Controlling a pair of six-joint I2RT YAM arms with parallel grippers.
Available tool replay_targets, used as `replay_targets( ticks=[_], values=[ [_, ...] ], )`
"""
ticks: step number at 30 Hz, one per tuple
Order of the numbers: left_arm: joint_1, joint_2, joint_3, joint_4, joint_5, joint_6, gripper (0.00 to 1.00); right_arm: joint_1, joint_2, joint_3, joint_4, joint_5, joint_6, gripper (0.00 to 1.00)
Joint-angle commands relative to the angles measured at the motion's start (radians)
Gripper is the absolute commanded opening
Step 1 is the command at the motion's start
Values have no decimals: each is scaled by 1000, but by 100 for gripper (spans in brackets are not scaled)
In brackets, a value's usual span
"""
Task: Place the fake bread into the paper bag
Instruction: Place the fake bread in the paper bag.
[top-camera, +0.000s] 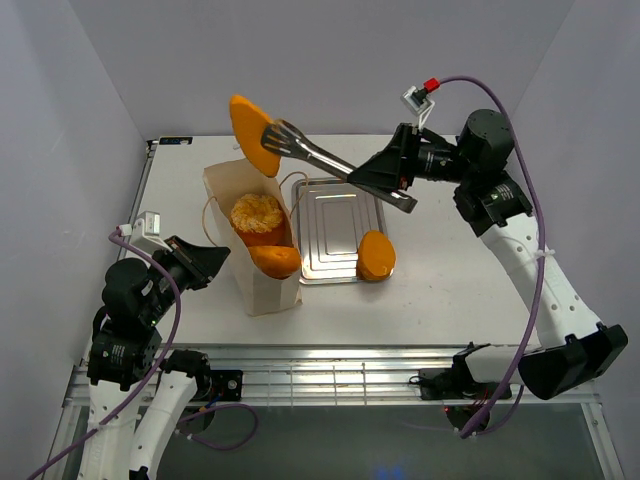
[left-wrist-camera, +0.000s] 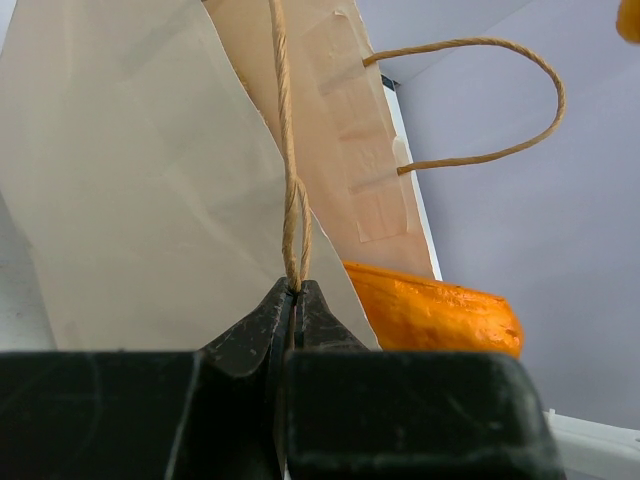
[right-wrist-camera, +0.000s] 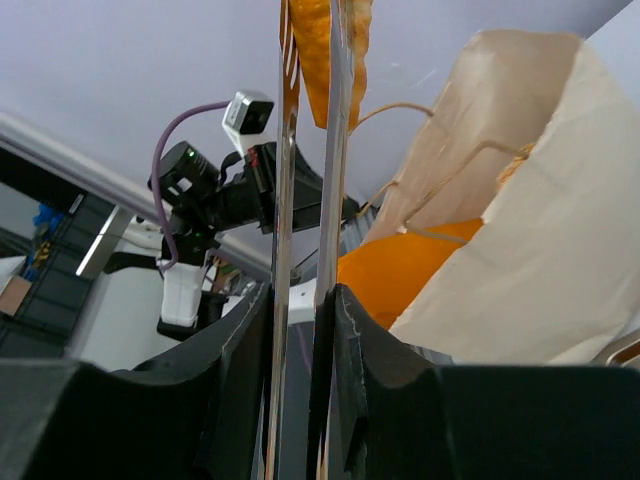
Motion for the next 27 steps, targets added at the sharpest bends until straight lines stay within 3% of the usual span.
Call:
replay_targets(
  ticks=[1, 7, 23, 27],
  values=[
    [2, -5, 15, -2, 16, -7, 0, 56, -13, 27, -18, 8, 3, 9],
    [2, -9, 32, -13, 13, -8, 0, 150, -8, -3, -22, 53, -3, 14],
    [0, -9, 52, -33, 2, -2, 0, 153, -13, -77, -27, 83, -8, 38],
    [2, -13, 47, -33, 1, -4, 0, 158, -7, -76, -27, 79, -11, 39]
  ],
)
